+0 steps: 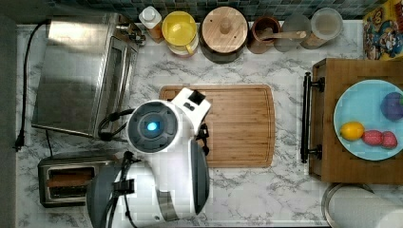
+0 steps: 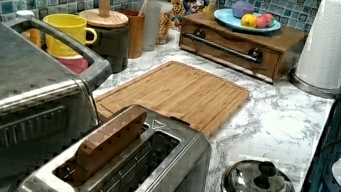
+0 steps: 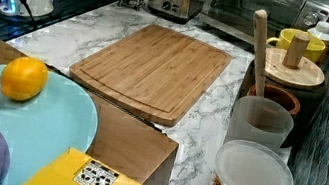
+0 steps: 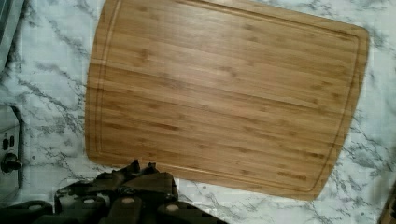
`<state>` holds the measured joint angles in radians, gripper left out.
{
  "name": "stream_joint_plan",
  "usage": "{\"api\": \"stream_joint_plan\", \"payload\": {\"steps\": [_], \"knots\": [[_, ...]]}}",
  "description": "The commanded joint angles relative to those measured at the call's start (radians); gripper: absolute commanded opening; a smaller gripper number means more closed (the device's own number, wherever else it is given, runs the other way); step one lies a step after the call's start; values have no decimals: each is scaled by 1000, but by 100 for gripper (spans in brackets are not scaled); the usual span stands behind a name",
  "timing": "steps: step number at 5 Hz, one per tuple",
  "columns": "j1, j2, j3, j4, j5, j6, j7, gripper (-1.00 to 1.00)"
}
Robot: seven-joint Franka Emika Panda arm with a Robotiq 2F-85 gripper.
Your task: Turn on the toaster.
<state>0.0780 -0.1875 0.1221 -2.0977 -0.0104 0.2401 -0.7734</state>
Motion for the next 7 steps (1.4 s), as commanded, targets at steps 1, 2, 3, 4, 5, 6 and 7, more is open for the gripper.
{"api": "stream_joint_plan", "payload": {"steps": [1, 2, 3, 4, 5, 6, 7], "knots": [[92, -99, 29, -209, 61, 68, 45, -100], [105, -125, 24, -216, 123, 56, 36, -100], [126, -155, 43, -234, 187, 38, 29, -100], [166, -203, 51, -265, 235, 85, 10, -100], [193, -138, 90, -214, 250, 48, 24, -100], [213, -104, 111, -177, 286, 35, 73, -100], [217, -123, 111, -173, 350, 65, 115, -100]]}}
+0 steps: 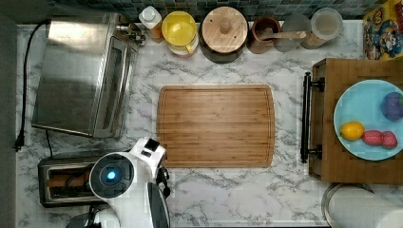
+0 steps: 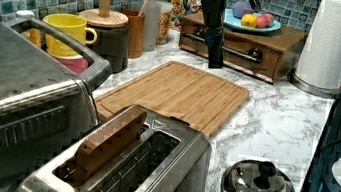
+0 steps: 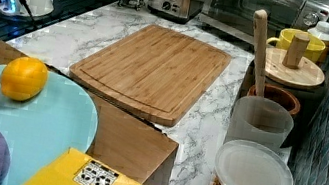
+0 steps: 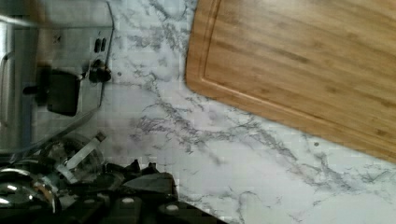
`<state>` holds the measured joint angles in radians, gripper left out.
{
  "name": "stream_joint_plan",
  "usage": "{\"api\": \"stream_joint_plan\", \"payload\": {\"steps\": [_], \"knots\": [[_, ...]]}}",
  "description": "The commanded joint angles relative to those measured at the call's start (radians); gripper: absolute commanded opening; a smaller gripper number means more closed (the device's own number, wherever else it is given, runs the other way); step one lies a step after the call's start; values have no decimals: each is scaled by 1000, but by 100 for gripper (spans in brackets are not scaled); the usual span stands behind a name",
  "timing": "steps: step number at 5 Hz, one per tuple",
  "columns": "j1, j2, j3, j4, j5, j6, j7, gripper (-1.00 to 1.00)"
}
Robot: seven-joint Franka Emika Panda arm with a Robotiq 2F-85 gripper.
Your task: Turn on the toaster.
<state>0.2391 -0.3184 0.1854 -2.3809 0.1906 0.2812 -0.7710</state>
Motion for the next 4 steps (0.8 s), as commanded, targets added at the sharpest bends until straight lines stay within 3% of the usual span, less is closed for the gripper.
{"api": "stream_joint_plan", "payload": {"steps": [1, 3, 4], "knots": [[52, 9, 43, 137, 206, 17, 122, -100], [30, 13, 61, 97, 208, 131, 151, -100], [39, -11, 49, 72, 267, 184, 125, -100]]}}
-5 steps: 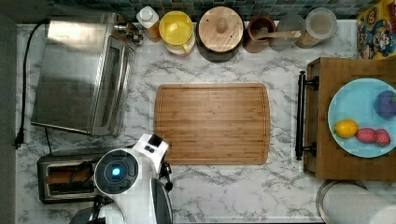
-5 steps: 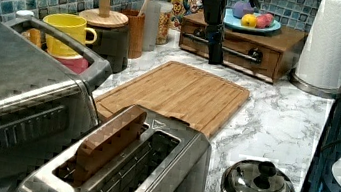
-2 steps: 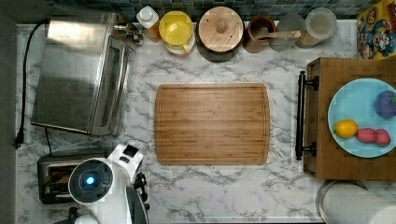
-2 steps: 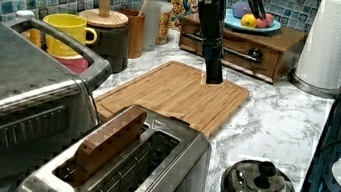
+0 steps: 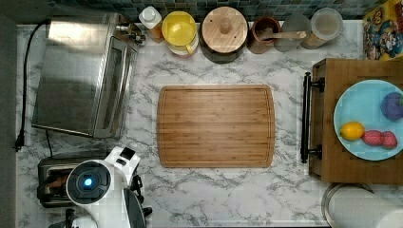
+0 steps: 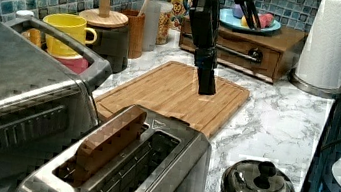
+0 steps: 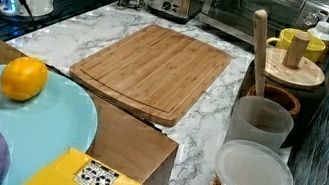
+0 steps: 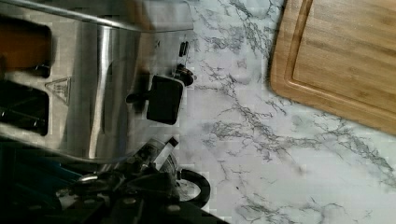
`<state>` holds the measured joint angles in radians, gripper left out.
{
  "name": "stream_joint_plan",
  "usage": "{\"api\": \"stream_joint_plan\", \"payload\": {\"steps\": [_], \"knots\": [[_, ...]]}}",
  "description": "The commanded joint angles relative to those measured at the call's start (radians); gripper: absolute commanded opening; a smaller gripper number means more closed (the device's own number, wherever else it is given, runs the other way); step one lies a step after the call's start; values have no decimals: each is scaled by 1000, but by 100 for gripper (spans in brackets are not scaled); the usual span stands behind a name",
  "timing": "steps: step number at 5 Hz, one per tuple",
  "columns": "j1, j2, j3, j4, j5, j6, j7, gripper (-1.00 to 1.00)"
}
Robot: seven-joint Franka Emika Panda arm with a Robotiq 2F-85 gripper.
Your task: Turn on the toaster.
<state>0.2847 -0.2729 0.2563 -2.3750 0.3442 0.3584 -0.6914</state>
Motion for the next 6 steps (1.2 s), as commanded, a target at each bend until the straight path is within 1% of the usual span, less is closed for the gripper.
{"api": "stream_joint_plan", "payload": {"steps": [1, 2, 4, 6], "knots": [[-43, -39, 31, 78, 104, 117, 54, -100], [-30, 0, 38, 102, 62, 103, 84, -100], [-54, 41, 83, 107, 44, 129, 103, -100], [-105, 75, 87, 83, -9, 171, 149, -100]]}}
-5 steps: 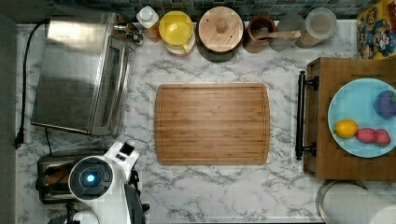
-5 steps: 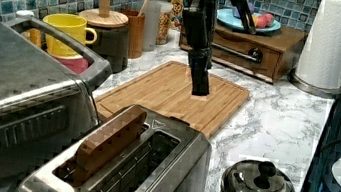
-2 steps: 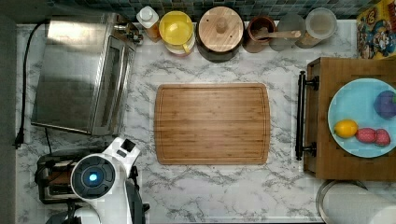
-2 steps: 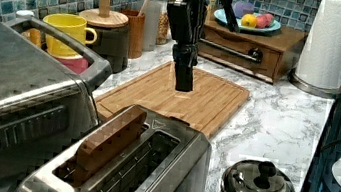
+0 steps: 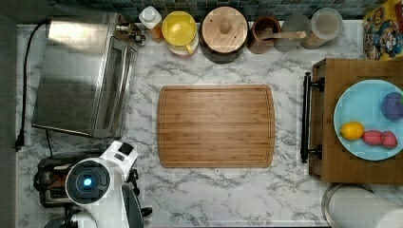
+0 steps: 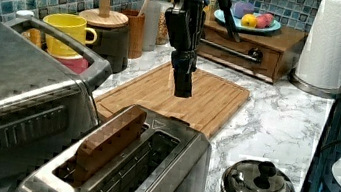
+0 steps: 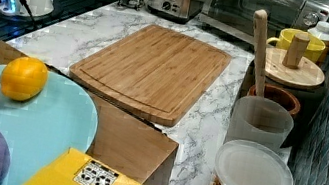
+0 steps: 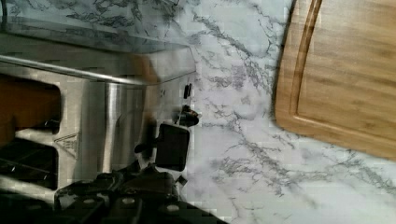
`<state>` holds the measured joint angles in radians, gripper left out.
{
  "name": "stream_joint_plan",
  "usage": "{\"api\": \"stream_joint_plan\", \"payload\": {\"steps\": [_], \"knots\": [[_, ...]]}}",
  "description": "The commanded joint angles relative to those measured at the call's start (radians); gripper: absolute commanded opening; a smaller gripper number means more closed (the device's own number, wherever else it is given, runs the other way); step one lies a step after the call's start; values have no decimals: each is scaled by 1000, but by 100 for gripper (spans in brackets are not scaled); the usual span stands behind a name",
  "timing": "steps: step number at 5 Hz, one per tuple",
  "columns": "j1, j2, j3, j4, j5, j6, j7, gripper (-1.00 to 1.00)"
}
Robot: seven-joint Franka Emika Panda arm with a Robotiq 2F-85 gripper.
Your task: Turn on the toaster.
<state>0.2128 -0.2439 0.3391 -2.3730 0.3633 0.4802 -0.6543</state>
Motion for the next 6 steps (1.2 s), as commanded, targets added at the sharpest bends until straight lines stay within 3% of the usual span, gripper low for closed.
{"api": "stream_joint_plan", "payload": {"steps": [1, 2, 5, 6], "knots": [[-68, 66, 40, 92, -38, 42, 116, -100], [-35, 109, 17, 116, -37, 12, 107, -100], [-9, 128, -16, 200, 34, -101, 35, -100], [-40, 108, -4, 193, 67, -97, 4, -100]]}}
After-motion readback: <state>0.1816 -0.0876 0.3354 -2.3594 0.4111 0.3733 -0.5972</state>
